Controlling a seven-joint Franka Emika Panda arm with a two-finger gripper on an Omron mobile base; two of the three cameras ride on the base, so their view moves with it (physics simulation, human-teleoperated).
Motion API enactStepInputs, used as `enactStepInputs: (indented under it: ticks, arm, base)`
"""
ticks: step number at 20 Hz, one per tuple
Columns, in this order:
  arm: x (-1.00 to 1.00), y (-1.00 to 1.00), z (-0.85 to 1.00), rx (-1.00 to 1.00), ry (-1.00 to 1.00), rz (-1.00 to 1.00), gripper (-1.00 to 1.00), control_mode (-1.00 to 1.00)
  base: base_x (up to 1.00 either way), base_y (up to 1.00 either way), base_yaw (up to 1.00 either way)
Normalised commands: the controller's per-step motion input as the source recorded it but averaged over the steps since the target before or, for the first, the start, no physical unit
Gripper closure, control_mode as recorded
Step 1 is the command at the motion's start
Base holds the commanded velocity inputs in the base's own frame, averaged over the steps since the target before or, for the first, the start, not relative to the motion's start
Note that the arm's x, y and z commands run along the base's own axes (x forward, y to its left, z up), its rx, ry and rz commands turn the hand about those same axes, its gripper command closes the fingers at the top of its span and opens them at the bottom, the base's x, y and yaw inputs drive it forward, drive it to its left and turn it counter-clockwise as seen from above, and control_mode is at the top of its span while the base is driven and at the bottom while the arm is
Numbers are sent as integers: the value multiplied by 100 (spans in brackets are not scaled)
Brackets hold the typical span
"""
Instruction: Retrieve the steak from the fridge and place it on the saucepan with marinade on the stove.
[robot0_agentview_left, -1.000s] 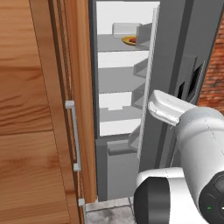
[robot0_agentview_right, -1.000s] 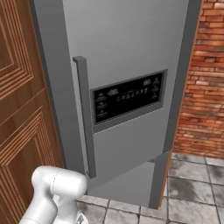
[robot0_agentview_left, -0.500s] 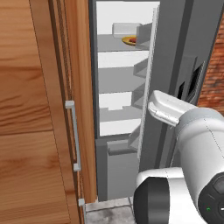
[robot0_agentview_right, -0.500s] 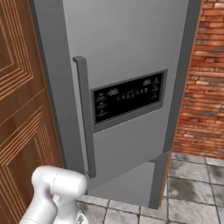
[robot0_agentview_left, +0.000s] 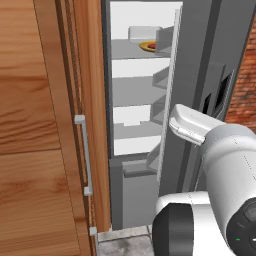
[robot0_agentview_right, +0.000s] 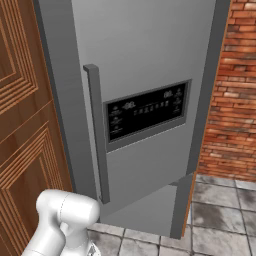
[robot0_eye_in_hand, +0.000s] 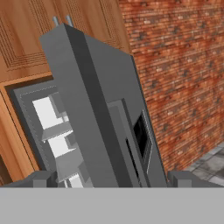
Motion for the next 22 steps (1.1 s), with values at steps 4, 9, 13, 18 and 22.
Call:
enactStepInputs:
  ticks: [4, 9, 13, 18, 22]
  arm:
    - [-16, 0, -13, 0, 8, 0, -100, 100]
    - [0, 0, 0, 0, 0, 0, -100, 100]
    - [0, 0, 0, 0, 0, 0, -100, 100]
    - [0, 0, 0, 0, 0, 0, -100, 100]
    - [0, 0, 0, 0, 0, 0, -100, 100]
  base:
    - [-9, 0, 0]
    - [-1, 0, 0]
    - [0, 0, 0]
    - [0, -17, 0]
    - [0, -21, 0]
